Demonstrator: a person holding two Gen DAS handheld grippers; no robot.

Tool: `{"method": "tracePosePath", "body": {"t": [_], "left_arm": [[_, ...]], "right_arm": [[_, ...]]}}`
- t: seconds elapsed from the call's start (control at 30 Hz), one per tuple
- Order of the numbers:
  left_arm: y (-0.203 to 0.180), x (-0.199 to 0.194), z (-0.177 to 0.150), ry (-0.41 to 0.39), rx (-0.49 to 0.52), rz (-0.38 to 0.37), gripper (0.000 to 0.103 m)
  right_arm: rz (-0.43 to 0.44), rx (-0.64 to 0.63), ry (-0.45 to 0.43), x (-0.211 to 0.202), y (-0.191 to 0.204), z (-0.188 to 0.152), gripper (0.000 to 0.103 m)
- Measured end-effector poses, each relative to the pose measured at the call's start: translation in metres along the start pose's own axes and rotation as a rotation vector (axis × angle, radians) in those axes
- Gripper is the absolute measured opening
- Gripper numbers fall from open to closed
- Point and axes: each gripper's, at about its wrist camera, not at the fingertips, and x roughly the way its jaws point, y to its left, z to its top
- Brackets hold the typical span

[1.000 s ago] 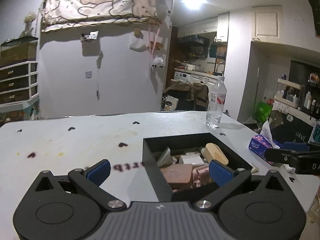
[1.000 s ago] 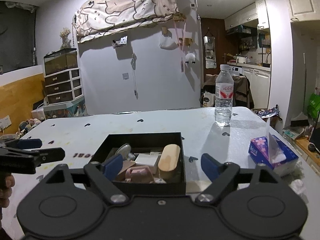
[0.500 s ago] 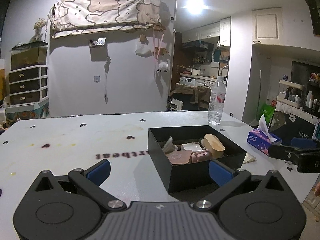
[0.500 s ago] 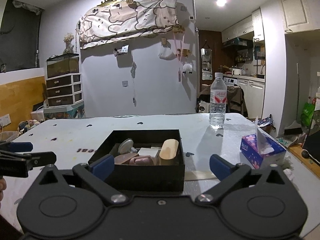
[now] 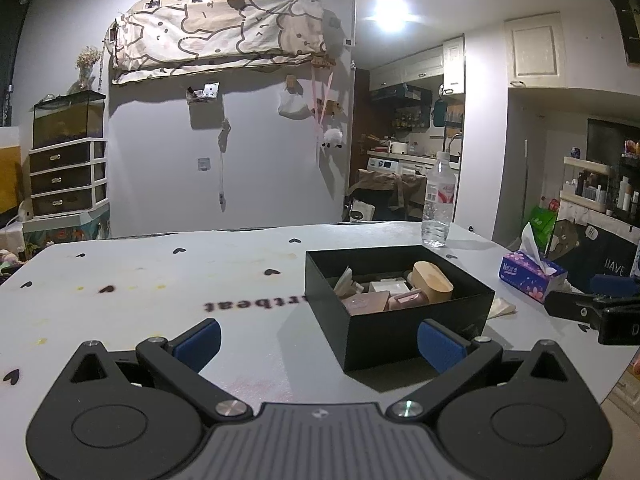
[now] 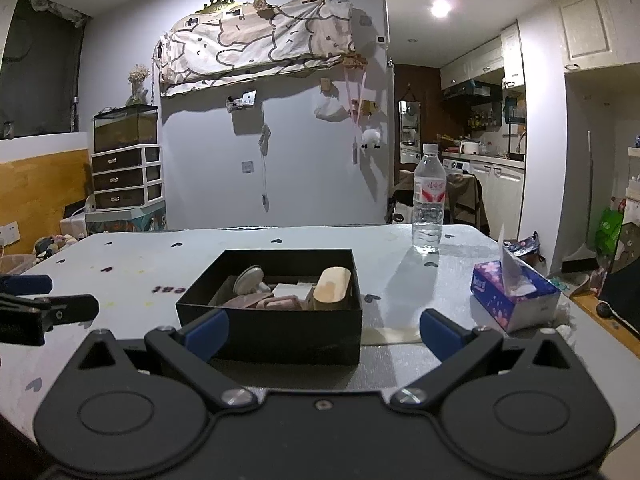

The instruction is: Organize rigid objects

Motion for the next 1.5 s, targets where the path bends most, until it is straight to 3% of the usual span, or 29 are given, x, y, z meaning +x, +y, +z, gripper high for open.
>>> {"method": "tracePosePath", "body": {"t": [1.5], "left_arm": [[0.0004,-0.0026,0.0014,-0.002,-0.005,0.0,0.103]], "right_arm": [[0.007,-0.006,-0.001,-0.0037,0.0013,-0.0001,0.103]]}}
